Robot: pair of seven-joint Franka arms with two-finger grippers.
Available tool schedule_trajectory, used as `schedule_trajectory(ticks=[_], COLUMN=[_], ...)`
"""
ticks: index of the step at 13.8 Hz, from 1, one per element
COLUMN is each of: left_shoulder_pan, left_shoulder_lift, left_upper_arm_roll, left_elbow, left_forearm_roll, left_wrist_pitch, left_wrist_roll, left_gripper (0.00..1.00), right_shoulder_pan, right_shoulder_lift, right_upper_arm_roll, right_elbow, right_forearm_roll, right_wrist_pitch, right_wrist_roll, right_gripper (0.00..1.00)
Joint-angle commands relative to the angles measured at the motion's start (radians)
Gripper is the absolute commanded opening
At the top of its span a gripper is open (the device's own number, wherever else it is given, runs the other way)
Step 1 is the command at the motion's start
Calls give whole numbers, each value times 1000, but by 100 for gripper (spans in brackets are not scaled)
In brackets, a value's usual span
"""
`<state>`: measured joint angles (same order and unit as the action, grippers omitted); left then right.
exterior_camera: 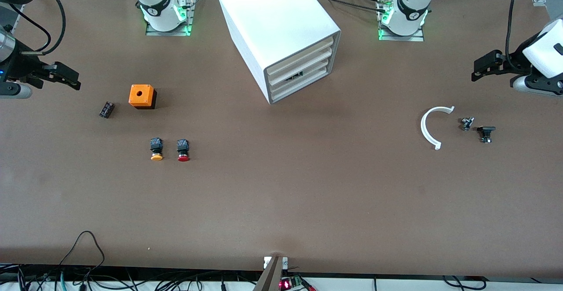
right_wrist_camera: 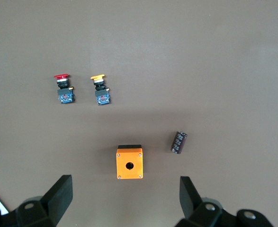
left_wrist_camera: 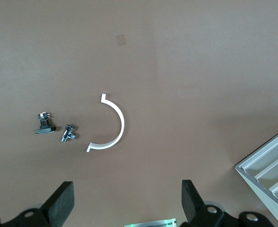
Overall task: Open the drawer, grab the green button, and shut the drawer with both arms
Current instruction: 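Move the left gripper toward the front of the white cabinet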
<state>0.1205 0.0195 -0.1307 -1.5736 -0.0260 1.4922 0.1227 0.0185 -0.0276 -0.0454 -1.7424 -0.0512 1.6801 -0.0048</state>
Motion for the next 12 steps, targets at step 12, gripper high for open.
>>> schedule_trajectory(ticks=[12], left_shoulder_pan=[-47], left_shoulder_lift=[134], left_upper_arm_roll=[-7], left_elbow=[79], left_forearm_roll=[-6], left_wrist_pitch=[-29], left_wrist_roll=[15], left_gripper=[100], right_shoulder_pan=[-2], right_shoulder_lift=[-15], right_upper_arm_roll=[-7], right_elbow=[-14], right_forearm_roll=[16], right_wrist_pitch=[-6], right_wrist_roll=[-15], right_gripper=[100])
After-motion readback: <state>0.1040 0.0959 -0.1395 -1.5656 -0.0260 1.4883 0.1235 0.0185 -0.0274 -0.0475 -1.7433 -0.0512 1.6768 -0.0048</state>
